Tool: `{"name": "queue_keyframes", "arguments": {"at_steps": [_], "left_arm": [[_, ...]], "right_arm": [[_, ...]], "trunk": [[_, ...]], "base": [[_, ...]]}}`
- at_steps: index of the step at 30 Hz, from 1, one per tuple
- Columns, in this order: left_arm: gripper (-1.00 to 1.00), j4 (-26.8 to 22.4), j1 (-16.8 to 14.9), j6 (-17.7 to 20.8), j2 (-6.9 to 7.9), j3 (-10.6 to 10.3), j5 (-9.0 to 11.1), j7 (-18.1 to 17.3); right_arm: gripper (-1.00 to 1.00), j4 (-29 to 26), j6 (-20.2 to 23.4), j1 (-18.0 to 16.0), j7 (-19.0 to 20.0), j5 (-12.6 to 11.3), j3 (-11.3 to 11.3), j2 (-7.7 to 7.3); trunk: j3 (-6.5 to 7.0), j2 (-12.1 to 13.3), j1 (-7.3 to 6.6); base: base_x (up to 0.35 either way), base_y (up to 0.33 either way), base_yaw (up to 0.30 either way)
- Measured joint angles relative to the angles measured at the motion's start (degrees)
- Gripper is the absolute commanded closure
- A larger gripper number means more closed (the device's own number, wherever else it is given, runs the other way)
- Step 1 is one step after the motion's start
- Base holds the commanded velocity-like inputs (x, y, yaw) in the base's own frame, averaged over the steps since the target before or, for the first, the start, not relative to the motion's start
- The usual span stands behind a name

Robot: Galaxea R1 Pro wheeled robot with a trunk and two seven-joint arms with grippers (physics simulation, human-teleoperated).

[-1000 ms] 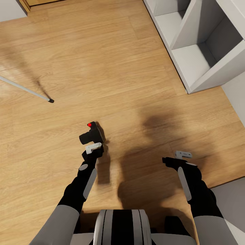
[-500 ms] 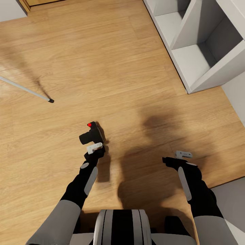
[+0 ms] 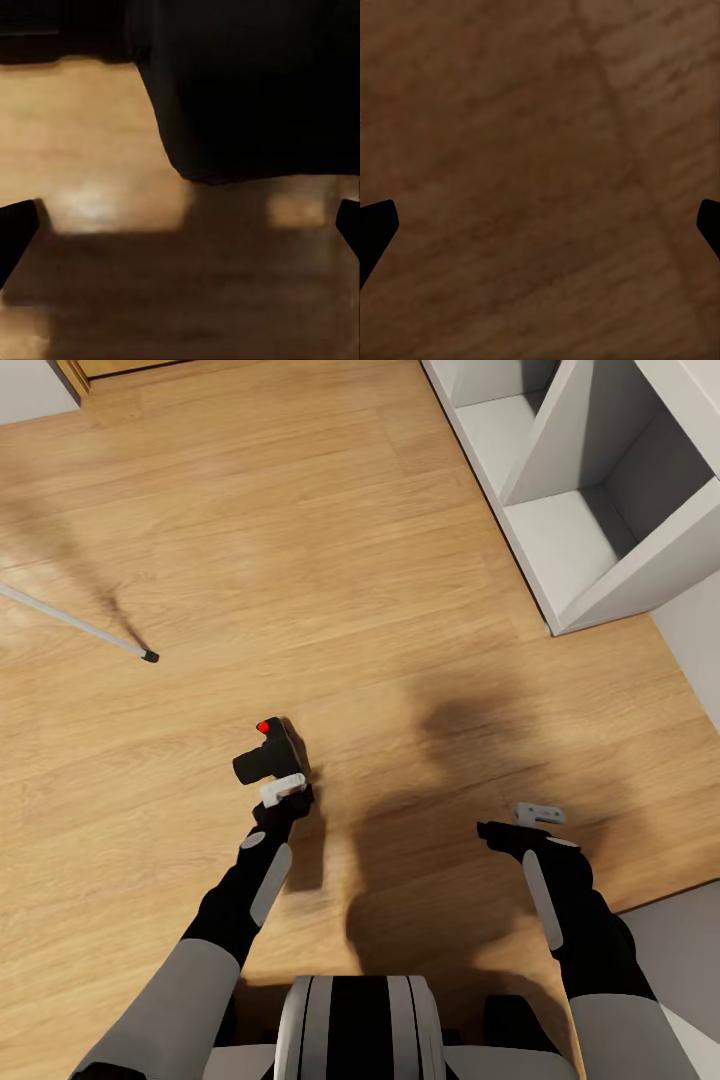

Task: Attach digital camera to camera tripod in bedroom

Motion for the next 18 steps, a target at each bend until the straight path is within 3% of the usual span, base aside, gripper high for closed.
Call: {"name": "queue_keyframes", "arguments": {"at_steps": [5, 12, 18], "left_arm": [[-1.0, -0.06, -0.39, -0.08, 0.0, -2.52, 3.83, -0.16], [-1.0, 0.02, -1.62, 0.0, 0.0, -3.26, 6.86, -0.48], [-1.0, 0.03, -1.92, 0.0, 0.0, -3.35, 7.05, -0.49]], "right_arm": [[-1.0, 0.0, 0.0, 0.0, 0.01, 0.0, 0.02, 0.0], [-1.0, 0.0, 0.0, 0.0, 0.0, 0.0, -0.02, -0.03], [-1.0, 0.0, 0.0, 0.0, 0.02, 0.0, -0.03, 0.0]], "trunk": [[0.0, 0.0, 0.0], [0.0, 0.0, 0.01], [0.0, 0.0, 0.01]], "base": [[0.0, 0.0, 0.0], [0.0, 0.0, 0.0], [0.0, 0.0, 0.0]]}}
